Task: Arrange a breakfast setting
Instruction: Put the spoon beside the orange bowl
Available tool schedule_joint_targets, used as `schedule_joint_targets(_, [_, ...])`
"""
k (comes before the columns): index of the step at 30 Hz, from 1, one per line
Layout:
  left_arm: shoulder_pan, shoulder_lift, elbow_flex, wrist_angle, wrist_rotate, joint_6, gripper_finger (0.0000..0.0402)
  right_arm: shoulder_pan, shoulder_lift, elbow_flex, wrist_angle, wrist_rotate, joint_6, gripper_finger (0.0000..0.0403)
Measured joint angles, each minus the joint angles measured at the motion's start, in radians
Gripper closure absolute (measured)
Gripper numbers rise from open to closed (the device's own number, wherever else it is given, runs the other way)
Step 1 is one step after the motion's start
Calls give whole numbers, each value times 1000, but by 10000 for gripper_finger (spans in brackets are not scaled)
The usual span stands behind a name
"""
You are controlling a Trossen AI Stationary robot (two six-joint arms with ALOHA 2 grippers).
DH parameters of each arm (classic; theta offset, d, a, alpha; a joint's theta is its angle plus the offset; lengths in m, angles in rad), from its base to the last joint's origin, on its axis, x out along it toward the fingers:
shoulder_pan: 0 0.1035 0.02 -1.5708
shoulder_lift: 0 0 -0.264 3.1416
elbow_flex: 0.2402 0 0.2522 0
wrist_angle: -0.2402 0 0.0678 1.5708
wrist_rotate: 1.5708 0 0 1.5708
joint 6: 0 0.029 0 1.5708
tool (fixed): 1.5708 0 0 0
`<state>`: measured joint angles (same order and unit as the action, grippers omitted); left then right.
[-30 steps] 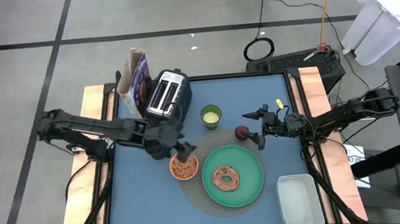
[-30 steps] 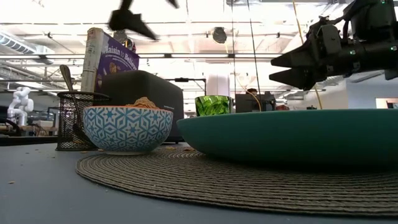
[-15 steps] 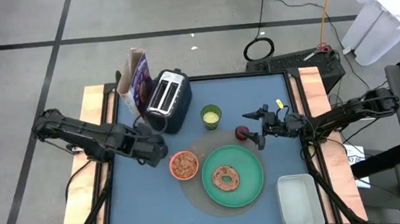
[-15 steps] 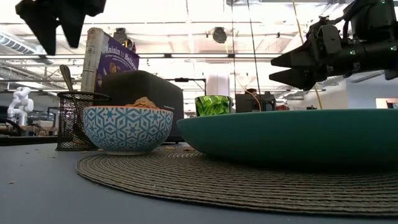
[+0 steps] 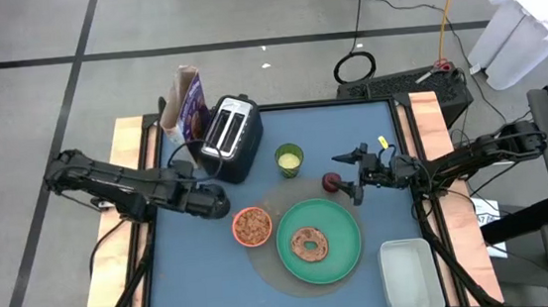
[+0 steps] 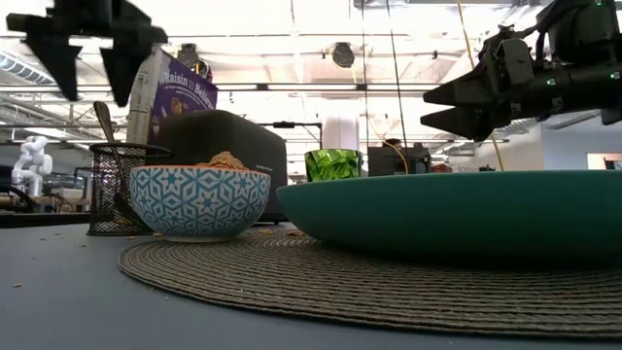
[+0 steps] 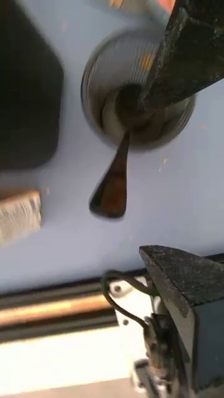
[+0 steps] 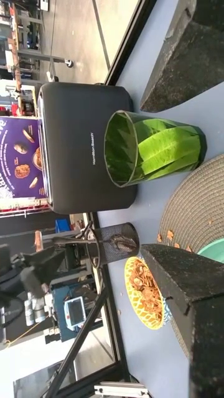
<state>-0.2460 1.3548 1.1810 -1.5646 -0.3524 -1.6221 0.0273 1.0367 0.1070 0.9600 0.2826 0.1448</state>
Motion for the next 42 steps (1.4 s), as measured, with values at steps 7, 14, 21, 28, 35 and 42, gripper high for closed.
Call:
schedule_joint_targets(7, [17, 0, -139, 80, -15, -48, 28, 0, 0, 0, 0, 0, 0, 46])
schedule_joint_targets(14, [18, 0, -200, 203, -85, -42, 28, 0, 0, 0, 0, 0, 0, 46])
schedule_joint_targets(21, [18, 0, -245, 271, -113, -83, 38, 0, 0, 0, 0, 0, 0, 46])
schedule_joint_targets(28, [18, 0, -255, 286, -142, -89, 118, 0, 0, 0, 0, 0, 0, 46])
schedule_joint_targets(35, [19, 0, -255, 286, -149, -89, 199, 0, 0, 0, 0, 0, 0, 46])
schedule_joint_targets(42, [18, 0, -255, 288, -149, -89, 255, 0, 0, 0, 0, 0, 0, 46])
